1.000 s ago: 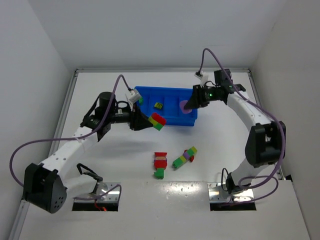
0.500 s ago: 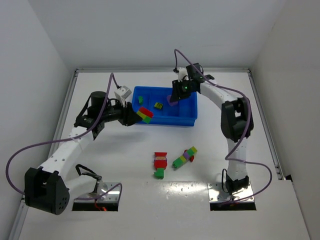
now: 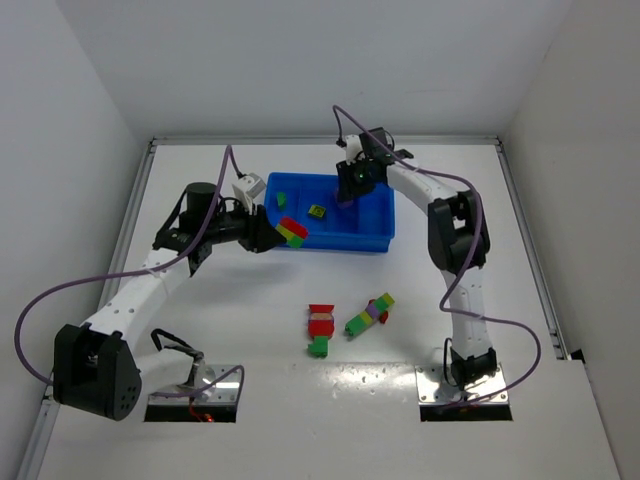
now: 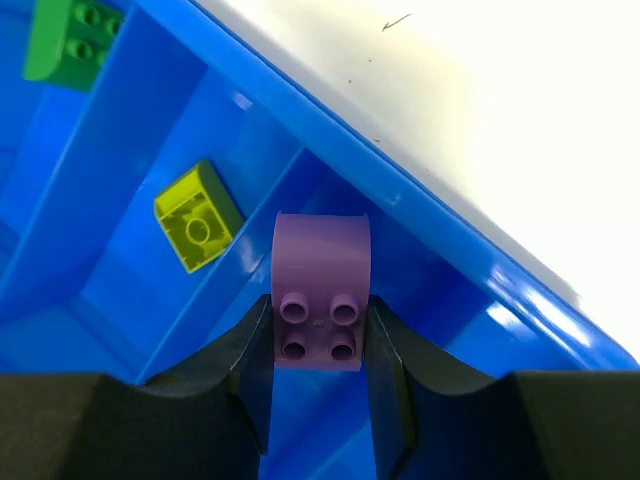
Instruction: Sort the legos into containers by color
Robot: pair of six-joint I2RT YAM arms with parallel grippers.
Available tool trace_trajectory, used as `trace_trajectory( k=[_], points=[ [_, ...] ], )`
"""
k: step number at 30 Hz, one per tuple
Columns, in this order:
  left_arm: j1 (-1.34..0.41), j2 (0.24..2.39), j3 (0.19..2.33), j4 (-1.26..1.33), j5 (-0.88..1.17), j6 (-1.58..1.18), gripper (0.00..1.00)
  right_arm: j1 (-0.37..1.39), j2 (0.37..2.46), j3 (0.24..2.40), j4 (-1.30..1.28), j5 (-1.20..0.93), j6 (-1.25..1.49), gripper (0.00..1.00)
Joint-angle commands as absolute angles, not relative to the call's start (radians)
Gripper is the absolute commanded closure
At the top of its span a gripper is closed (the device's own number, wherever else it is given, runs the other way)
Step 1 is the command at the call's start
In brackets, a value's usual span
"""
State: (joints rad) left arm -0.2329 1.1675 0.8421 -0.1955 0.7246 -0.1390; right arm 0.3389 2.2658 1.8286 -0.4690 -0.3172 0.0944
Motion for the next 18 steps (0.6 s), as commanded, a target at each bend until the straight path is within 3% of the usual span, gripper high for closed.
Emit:
trace_trajectory(
  k=[1,6,7,11,18],
  points=[
    [-0.221,1.164,0.864,-0.166,0.753,-0.141,1.00,0.357,2.295,1.882,-0.442,-0.281,0.075,0.72],
    [-0.221,1.164,0.854,-0.166,0.762,-0.141,1.00,0.367,2.307,1.891,-0.433,-0.216,0.064,0.65],
    [-0.221,1.164,0.854,-0.166,0.762,-0.141,1.00,0.367,2.316,1.891,-0.433,-0.216,0.064,0.56],
    [-0.221,1.164,0.845,-0.155,0.762,-0.150,1.00,0.376,2.316,1.891,-0.433,-0.183,0.064,0.36],
    [-0.221,1.164,0.836,-0.146,0.781,-0.160,1.00,0.376,2.200,1.891,-0.446,-0.250,0.097,0.31]
  ],
)
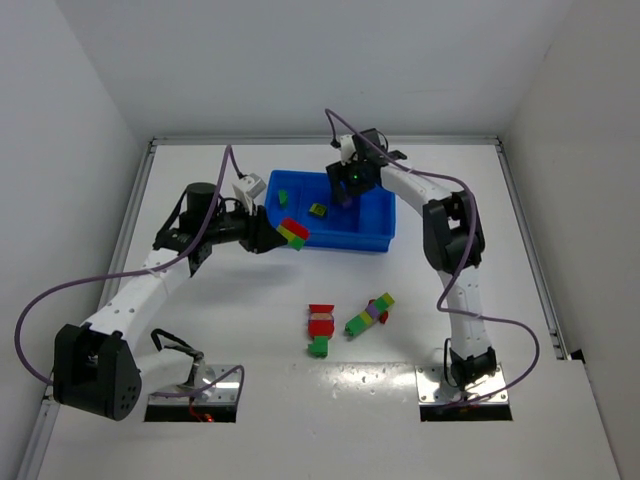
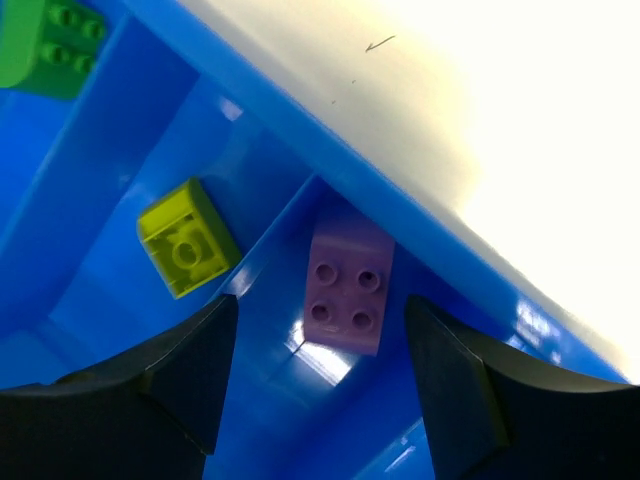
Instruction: Sort the legos into containers by color
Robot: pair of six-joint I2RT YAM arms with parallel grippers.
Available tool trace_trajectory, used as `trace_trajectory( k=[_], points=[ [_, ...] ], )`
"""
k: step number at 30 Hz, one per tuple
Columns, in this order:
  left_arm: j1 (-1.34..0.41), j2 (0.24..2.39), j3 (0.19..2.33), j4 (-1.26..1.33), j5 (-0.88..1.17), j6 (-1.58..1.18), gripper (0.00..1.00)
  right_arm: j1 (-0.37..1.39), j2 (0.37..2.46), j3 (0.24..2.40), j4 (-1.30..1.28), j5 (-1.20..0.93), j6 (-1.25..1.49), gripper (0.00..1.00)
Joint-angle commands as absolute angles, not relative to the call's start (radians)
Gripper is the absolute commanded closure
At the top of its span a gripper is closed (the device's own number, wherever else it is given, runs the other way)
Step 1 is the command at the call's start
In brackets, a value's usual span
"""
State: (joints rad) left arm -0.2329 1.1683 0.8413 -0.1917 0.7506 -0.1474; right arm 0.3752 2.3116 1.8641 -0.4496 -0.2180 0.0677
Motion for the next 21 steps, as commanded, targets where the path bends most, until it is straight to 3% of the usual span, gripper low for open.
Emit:
trace_trajectory(
  k=[1,5,7,10,14,19,21],
  points=[
    [-0.221,1.164,0.836,-0.135,0.781,-0.160,1.00,0.376,2.175,1.891,-0.475,-0.277,0.106,0.31],
    [-0.212,1.154,0.818,-0.126,0.801,-0.160,1.00,0.330,2.019,1.845,-0.538,-0.368,0.085,0.31],
    [-0.212,1.154,0.807,-0.117,0.845,-0.160,1.00,0.293,1.913,1.804,-0.563,-0.518,0.035,0.31],
    [-0.212,1.164,0.807,-0.095,0.935,-0.160,1.00,0.259,1.829,1.779,-0.638,-0.823,-0.009,0.31],
    [-0.212,1.201,0.819,-0.084,1.058,-0.160,1.00,0.247,1.864,1.749,-0.747,-1.264,-0.046,0.31],
    [-0.212,1.264,0.868,-0.084,1.232,-0.190,1.00,0.328,2.019,1.902,-1.246,-1.348,-0.471,0.31],
    [-0.212,1.278,0.881,-0.084,1.256,-0.199,1.00,0.348,2.028,1.892,-1.247,-1.339,-0.486,0.31]
  ],
)
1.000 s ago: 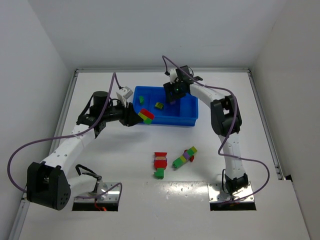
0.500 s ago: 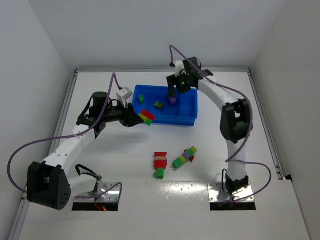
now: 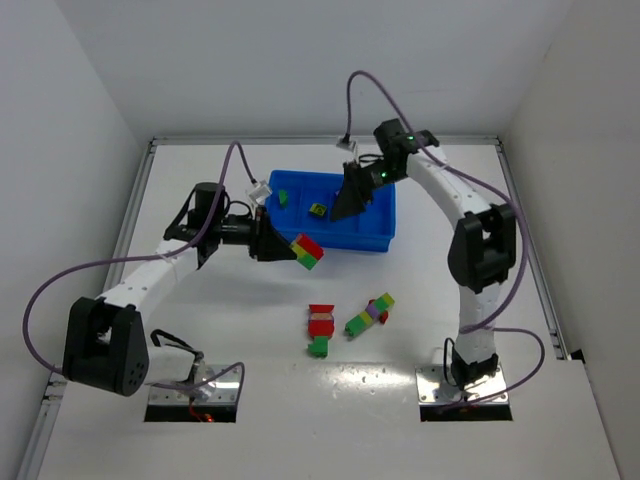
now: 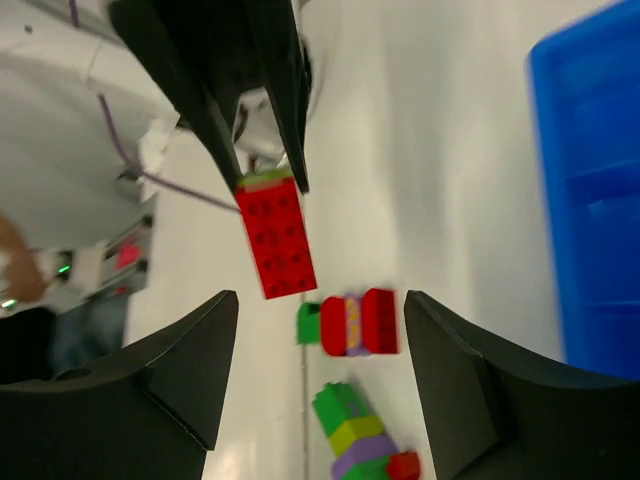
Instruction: Sort the legos into containers by color
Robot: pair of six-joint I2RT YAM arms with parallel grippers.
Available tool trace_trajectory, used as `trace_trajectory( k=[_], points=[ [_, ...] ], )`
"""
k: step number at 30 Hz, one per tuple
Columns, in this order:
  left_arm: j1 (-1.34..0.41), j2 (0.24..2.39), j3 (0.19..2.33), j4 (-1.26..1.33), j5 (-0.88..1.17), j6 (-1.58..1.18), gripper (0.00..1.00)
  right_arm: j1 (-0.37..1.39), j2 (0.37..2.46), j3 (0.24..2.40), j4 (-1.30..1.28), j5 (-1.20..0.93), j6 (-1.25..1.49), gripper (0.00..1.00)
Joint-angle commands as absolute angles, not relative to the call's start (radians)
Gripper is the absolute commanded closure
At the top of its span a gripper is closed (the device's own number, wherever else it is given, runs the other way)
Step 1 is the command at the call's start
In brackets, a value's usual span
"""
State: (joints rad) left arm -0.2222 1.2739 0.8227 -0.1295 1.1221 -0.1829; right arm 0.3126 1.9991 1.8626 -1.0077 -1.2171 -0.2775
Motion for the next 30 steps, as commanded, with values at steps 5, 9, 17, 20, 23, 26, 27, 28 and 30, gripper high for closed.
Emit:
trace_trajectory(
  k=[5,9,17,20,23,26,27,28,30],
  points=[
    [-0.212,1.310,0.914,-0.084,1.278,-0.199,1.00,0.397,2.014,1.861,-1.258,-1.315,-0.500,0.31],
    [-0.221,1.333,0.923,-0.084,1.278,-0.199,1.00,0.420,2.026,1.850,-1.285,-1.315,-0.522,0.31],
    [-0.230,1.342,0.933,-0.084,1.269,-0.199,1.00,0.479,2.026,1.850,-1.285,-1.295,-0.522,0.31],
    [-0.230,1.342,0.933,-0.084,1.269,-0.199,1.00,0.502,2.037,1.850,-1.276,-1.282,-0.512,0.31],
    [-0.241,1.342,0.933,-0.084,1.269,-0.190,1.00,0.521,2.049,1.861,-1.276,-1.273,-0.512,0.35],
    [-0.241,1.342,0.933,-0.084,1.259,-0.190,1.00,0.522,2.059,1.870,-1.276,-1.273,-0.512,0.63],
    [-0.241,1.342,0.933,-0.084,1.259,-0.190,1.00,0.522,2.059,1.870,-1.276,-1.273,-0.512,0.70],
    [-0.241,1.342,0.924,-0.084,1.259,-0.190,1.00,0.522,2.059,1.870,-1.267,-1.273,-0.512,0.77],
    [-0.241,1.333,0.911,-0.084,1.259,-0.181,1.00,0.512,2.059,1.870,-1.267,-1.285,-0.512,0.92]
  ],
)
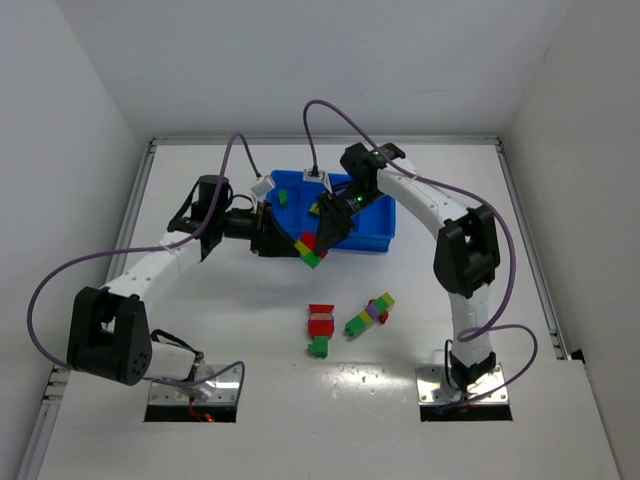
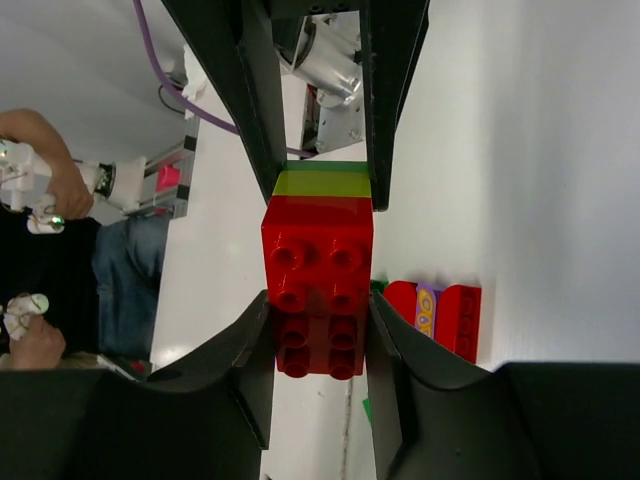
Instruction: Sort the legos into containers by color
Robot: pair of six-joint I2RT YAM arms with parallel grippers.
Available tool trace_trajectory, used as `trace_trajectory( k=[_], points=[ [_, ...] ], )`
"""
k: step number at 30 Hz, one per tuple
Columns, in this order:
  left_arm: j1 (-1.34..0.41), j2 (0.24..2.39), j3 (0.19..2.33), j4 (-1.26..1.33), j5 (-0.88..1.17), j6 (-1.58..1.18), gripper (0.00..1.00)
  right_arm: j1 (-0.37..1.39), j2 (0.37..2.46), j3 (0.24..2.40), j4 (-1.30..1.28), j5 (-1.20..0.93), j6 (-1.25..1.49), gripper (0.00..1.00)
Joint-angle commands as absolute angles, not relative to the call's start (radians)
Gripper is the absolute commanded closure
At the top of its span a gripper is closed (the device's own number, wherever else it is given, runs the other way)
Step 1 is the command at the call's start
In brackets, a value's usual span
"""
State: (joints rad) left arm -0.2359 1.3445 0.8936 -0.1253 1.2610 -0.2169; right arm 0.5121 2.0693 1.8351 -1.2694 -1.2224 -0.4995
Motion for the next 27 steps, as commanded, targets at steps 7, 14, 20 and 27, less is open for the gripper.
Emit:
trace_trajectory(
  k=[7,14,20,27],
  points=[
    [-0.241,1.278,0.854,-0.075,1.218,-0.172,1.00,0.369,1.996,1.881,-1.227,-1.321,-0.480,1.00],
    [-0.241,1.247,0.818,-0.075,1.207,-0.163,1.00,0.161,1.974,1.899,-1.128,-1.347,-0.391,1.00],
    [-0.241,1.247,0.818,-0.075,1.198,-0.163,1.00,0.117,1.974,1.829,-1.107,-1.336,-0.371,1.00],
    [-0.252,1.213,0.764,-0.075,1.143,-0.163,1.00,0.107,1.944,1.767,-1.144,-1.348,-0.416,1.00]
  ],
)
